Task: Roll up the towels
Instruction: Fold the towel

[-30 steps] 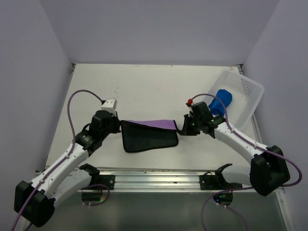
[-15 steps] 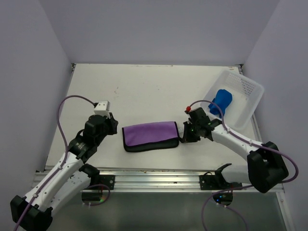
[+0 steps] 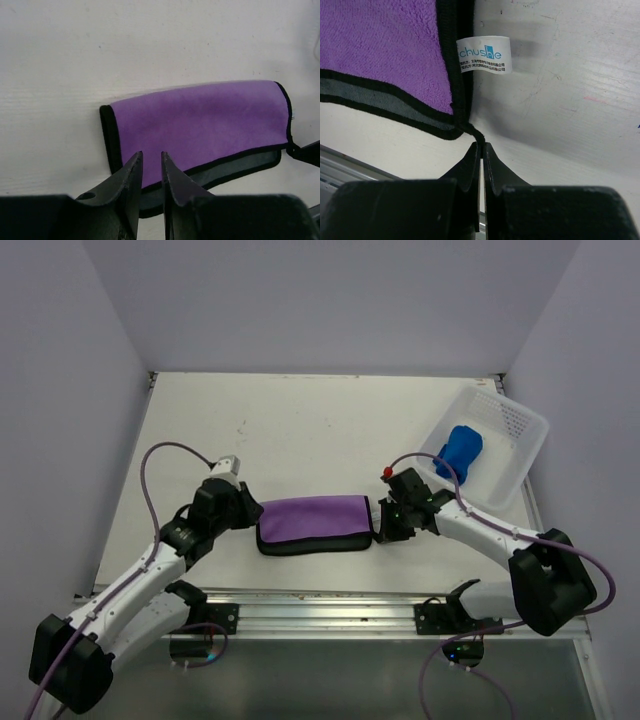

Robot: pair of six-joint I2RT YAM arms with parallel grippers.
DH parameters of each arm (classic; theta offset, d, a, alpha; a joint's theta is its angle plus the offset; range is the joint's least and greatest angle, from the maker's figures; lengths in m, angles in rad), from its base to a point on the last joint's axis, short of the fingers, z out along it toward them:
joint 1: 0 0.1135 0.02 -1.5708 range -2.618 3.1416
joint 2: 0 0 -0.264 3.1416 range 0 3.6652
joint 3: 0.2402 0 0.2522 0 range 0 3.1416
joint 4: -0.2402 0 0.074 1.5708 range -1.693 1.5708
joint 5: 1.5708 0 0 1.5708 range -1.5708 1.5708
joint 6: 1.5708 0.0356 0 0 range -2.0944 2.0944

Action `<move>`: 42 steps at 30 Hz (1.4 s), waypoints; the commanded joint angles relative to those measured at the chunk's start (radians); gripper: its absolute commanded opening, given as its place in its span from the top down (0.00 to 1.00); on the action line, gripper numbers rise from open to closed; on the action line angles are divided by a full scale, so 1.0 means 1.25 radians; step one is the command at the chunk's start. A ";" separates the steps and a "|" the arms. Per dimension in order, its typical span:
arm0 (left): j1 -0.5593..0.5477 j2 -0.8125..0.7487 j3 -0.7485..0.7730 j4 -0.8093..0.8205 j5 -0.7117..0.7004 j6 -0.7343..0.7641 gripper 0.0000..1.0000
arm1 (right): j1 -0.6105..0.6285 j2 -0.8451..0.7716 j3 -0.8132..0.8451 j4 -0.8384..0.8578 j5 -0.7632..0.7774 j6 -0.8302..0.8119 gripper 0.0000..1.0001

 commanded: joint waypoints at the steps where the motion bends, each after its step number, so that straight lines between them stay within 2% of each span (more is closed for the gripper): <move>1: 0.002 0.018 -0.056 0.059 0.111 -0.119 0.75 | 0.004 -0.009 0.017 -0.009 0.015 0.011 1.00; 4: -0.004 -0.009 -0.118 0.066 0.121 -0.176 0.71 | 0.004 -0.010 0.016 -0.009 0.015 0.010 1.00; 11: -0.005 -0.063 -0.187 0.053 0.105 -0.201 0.66 | 0.004 0.007 0.011 0.006 0.005 0.008 1.00; 23: -0.005 0.040 -0.203 0.101 0.107 -0.171 0.65 | 0.004 0.017 0.005 0.019 0.004 0.009 1.00; 32: -0.005 0.055 -0.219 0.122 0.076 -0.174 0.66 | 0.004 0.018 0.004 0.023 0.000 0.008 1.00; 42: -0.005 0.063 -0.166 0.098 0.069 -0.157 0.66 | 0.004 0.006 0.007 0.014 0.005 0.004 1.00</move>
